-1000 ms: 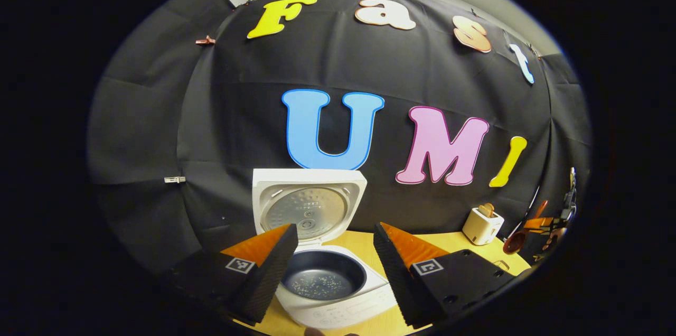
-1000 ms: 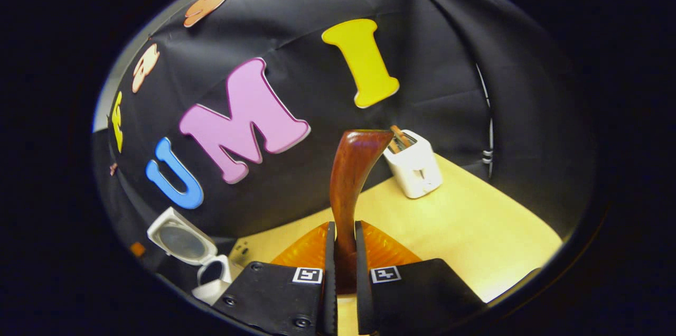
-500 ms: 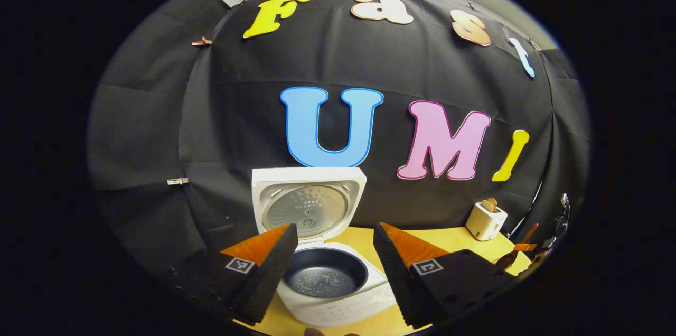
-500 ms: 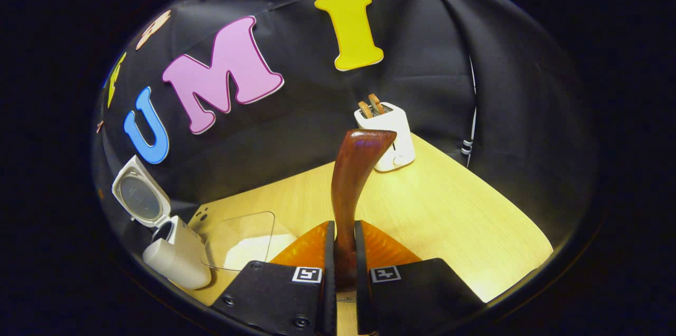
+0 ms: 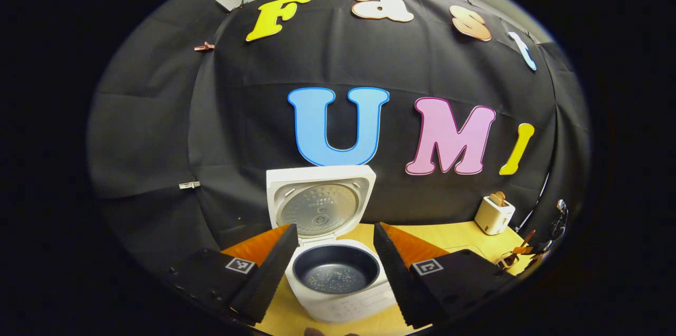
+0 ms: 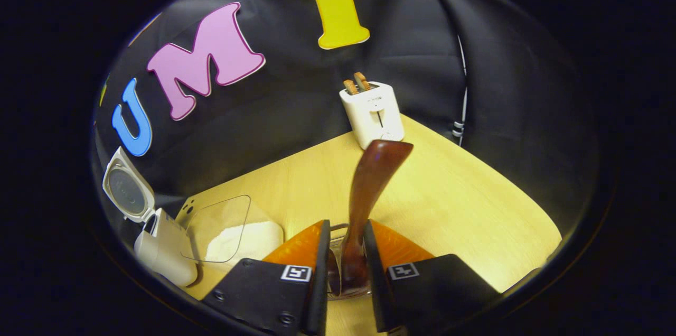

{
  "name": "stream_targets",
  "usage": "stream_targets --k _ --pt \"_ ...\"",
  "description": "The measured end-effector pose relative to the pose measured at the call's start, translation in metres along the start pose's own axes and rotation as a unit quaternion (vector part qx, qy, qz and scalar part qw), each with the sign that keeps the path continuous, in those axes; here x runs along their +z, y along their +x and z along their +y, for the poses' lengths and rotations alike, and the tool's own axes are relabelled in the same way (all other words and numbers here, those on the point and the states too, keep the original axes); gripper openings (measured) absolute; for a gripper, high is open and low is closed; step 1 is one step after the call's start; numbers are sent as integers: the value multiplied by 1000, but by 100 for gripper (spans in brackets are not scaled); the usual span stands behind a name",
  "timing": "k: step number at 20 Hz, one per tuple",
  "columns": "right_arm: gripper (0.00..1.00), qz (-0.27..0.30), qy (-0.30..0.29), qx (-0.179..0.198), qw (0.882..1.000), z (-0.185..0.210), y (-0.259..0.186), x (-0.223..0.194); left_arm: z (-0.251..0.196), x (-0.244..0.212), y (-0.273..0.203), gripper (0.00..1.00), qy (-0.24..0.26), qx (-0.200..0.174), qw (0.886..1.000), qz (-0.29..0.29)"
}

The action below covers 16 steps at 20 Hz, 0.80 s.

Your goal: Close the left gripper, press the button to open the rice cooker; take a wooden spoon from the chopstick holder with the right hand, scoop a spoonful of rice and pour it into the rice cooker, then put the wooden spoon back into the chopstick holder.

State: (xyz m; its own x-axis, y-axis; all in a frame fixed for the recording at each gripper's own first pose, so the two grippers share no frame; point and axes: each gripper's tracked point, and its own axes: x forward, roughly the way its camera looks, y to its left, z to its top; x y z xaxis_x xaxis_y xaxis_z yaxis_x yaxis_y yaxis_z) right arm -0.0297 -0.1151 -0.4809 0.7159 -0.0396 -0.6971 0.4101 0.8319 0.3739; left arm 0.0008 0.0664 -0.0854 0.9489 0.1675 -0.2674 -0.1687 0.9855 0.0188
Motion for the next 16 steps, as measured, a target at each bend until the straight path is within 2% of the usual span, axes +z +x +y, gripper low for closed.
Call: stream_targets --k 1,2,3,4,8,10,11,12,16 --pt "29 -2 7 -3 1000 0 -4 3 -1 0 1 92 -2 -1 1000 0" --pt "53 -3 12 -5 1000 -1 -5 4 -3 0 1 92 -3 -3 1000 0" --pt "53 -5 15 -9 1000 -5 -8 6 -4 1 2 92 -4 -4 1000 -2" --pt "61 -5 17 -12 1000 -9 -10 7 -5 4 3 92 -3 -7 1000 -5" --pt "76 -29 22 -7 999 -9 -39 22 -5 26 14 92 -4 -9 1000 -27" --pt "80 -37 16 -5 999 -8 -58 28 -3 43 26 92 -2 -7 999 -43" --pt "70 -41 10 -4 999 -6 -68 32 0 53 34 92 3 -3 999 -53" --pt "93 -47 2 -6 999 -6 -78 37 4 63 44 92 8 2 998 -61" --pt "98 -73 -26 -6 997 4 -114 56 18 98 90 94 11 31 995 -90"
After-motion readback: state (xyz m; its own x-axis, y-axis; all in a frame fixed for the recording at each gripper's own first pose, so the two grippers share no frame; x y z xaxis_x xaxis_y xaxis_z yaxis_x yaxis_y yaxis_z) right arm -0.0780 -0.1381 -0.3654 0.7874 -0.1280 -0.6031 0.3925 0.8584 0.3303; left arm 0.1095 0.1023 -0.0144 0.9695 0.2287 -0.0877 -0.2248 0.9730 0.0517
